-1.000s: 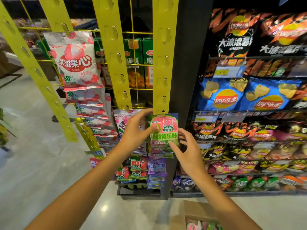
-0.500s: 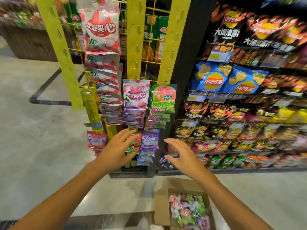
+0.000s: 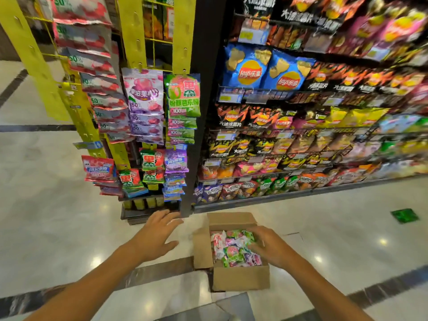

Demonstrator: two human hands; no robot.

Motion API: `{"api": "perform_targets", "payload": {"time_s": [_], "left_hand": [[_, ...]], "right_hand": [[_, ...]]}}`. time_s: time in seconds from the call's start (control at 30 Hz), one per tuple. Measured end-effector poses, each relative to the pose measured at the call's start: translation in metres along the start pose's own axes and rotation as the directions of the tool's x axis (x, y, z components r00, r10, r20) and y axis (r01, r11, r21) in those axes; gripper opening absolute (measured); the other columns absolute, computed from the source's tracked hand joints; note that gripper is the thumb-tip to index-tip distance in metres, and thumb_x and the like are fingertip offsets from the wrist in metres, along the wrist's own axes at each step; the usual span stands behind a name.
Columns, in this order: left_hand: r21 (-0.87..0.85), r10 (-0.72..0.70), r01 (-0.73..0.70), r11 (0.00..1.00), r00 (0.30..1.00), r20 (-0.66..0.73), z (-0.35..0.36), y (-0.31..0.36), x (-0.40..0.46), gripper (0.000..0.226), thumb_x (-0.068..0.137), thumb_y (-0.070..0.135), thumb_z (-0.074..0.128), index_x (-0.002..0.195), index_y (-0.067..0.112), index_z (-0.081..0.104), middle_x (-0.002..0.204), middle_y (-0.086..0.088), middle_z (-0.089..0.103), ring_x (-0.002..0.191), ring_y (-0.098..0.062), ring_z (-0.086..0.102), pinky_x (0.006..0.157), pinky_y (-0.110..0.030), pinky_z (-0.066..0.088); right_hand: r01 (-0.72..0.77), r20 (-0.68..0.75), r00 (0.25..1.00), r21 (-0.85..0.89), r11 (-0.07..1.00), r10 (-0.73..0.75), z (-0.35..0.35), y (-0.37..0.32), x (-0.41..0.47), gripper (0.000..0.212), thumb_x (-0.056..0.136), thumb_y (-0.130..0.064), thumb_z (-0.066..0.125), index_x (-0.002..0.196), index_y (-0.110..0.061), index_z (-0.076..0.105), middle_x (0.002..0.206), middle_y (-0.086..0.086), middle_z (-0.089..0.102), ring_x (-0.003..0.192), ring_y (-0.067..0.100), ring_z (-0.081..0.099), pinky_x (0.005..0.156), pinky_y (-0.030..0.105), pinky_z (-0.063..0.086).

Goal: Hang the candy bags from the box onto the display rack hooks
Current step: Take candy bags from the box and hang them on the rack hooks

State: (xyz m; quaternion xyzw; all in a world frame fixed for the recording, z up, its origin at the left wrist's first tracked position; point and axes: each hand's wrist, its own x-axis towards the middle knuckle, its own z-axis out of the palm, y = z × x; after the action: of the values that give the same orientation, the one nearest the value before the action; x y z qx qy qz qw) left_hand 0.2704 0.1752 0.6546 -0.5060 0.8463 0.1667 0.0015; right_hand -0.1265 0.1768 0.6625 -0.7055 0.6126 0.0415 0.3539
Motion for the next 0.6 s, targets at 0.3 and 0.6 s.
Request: {"api": "perform_targets", "payload": {"time_s": [0.3,0.6], "left_hand": [[0.145,0.187,-0.199,0.969,0.978,0.094,0.046,0.136,0.092,0.068,0.074,0.06,0.067,0.13,0.024,0.057,0.133,-0.003,0.062,0.119,-0.029,0.061,0.1,-0.04,0.049],[0.053,0.172,-0.185,0.981,0.966,0.192,0.099,0.253,0.162,0.07,0.061,0.056,0.077,0.122,0.025,0.063,0.117,-0.002,0.071,0.103,-0.022,0.071,0.082,-0.032,0.058]], "right_hand": [[-0.137,-0.093,0.983,0.188,0.973,0.156,-0.023,0.13,-0.098,0.123,0.048,-0.1,0.026,0.142,-0.024,0.05,0.134,-0.014,0.048,0.123,0.006,0.048,0.103,0.016,0.036],[-0.239,-0.003,0.97,0.192,0.952,0.245,-0.048,0.268,-0.134,0.057,0.096,-0.045,0.061,0.146,-0.024,0.044,0.151,-0.003,0.046,0.136,0.012,0.045,0.108,0.016,0.032]]}}
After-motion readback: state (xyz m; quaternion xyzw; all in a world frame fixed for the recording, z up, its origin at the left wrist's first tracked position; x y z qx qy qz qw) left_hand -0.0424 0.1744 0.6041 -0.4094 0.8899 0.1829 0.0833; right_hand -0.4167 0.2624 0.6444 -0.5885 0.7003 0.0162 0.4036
